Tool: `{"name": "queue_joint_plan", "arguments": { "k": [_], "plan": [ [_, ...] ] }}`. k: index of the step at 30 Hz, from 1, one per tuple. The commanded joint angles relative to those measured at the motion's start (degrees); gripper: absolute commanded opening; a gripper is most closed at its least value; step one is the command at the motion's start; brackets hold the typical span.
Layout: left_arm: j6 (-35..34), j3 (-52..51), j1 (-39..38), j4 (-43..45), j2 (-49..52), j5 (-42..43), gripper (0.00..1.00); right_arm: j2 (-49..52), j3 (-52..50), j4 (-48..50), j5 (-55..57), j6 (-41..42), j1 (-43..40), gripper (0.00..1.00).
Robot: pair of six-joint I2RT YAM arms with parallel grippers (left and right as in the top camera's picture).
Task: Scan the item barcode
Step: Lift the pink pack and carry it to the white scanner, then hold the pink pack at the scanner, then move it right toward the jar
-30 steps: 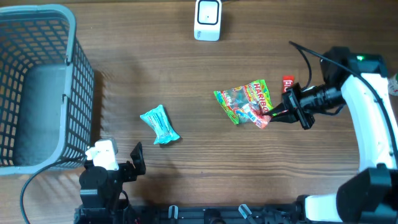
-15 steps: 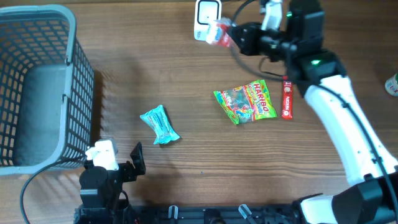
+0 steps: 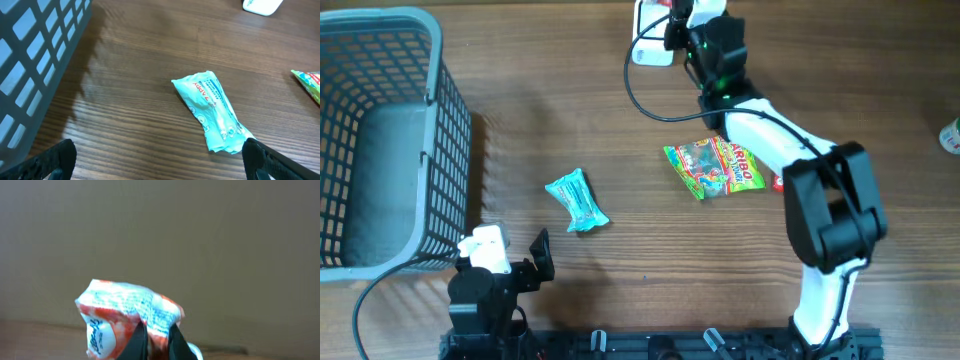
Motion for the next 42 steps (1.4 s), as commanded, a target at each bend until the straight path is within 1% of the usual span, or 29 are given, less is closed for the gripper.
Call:
{"name": "queue_joint_plan", "arguments": {
  "k": [1, 5, 9, 13, 15, 21, 29, 31, 33, 34, 35, 37, 38, 40, 42],
  "plan": [
    [1.31, -0.31, -0.31, 0.17, -0.31, -0.72, 1.0, 3.91, 0.79, 5.9, 0.76, 1.22, 0.48, 0.05],
    [1.31, -0.31, -0.31, 0.17, -0.31, -0.72, 1.0, 9.49, 2.8, 8.57, 0.74, 1.99, 0.48, 0.05],
    [1.31, -0.31, -0.31, 0.17, -0.31, -0.72, 1.0, 14.99, 8.9, 8.11, 0.74, 3.19, 0.63, 0.05],
    [1.31, -0.31, -0.31, 0.15, -0.31, -0.72, 1.0, 19.5, 15.74, 2.89, 0.76, 3.32, 0.63, 0.05],
    [1.31, -0.31, -0.31, 0.17, -0.31, -0.72, 1.0, 20.65, 16.79, 1.99, 0.79, 3.32, 0.63, 0.05],
    [1.31, -0.31, -0.31, 0.17, -0.31, -0.72, 1.0, 22.23, 16.79, -2.45, 3.37, 2.89, 0.52, 0.05],
    [1.31, -0.31, -0.31, 0.15, -0.31, -0.72, 1.0, 22.56, 16.79, -3.89, 3.39, 2.82, 0.42, 0.05],
    [1.31, -0.31, -0.31, 0.17, -0.31, -0.7, 1.0, 22.4, 16.79, -2.49, 3.32, 1.25, 0.42, 0.05],
    [1.31, -0.31, -0.31, 0.17, -0.31, -0.72, 1.0, 20.44, 16.79, -3.34, 2.4, 1.46, 0.37, 0.04],
    [1.31, -0.31, -0.31, 0.17, -0.31, -0.72, 1.0, 19.06, 16.79, -4.5, 0.94, 1.49, 0.28, 0.04],
    [1.31, -0.31, -0.31, 0.17, -0.31, -0.7, 1.0, 14.4, 16.79, -8.52, -1.46, 1.49, -0.31, 0.04],
    [1.31, -0.31, -0.31, 0.17, -0.31, -0.72, 1.0, 9.4, 16.79, -14.8, -0.94, 1.11, -1.14, 0.04],
    [1.31, -0.31, -0.31, 0.15, -0.31, -0.7, 1.0, 5.09, 16.79, -21.35, 1.25, 0.5, -2.32, 0.04],
    [1.31, -0.31, -0.31, 0.17, -0.31, -0.72, 1.0, 0.2, 16.79, -29.57, 6.97, -1.16, -4.31, 0.04],
    [1.31, -0.31, -0.31, 0.17, -0.31, -0.72, 1.0, -4.13, 16.79, -39.91, 16.96, -3.76, -7.54, 0.04]
  ]
}}
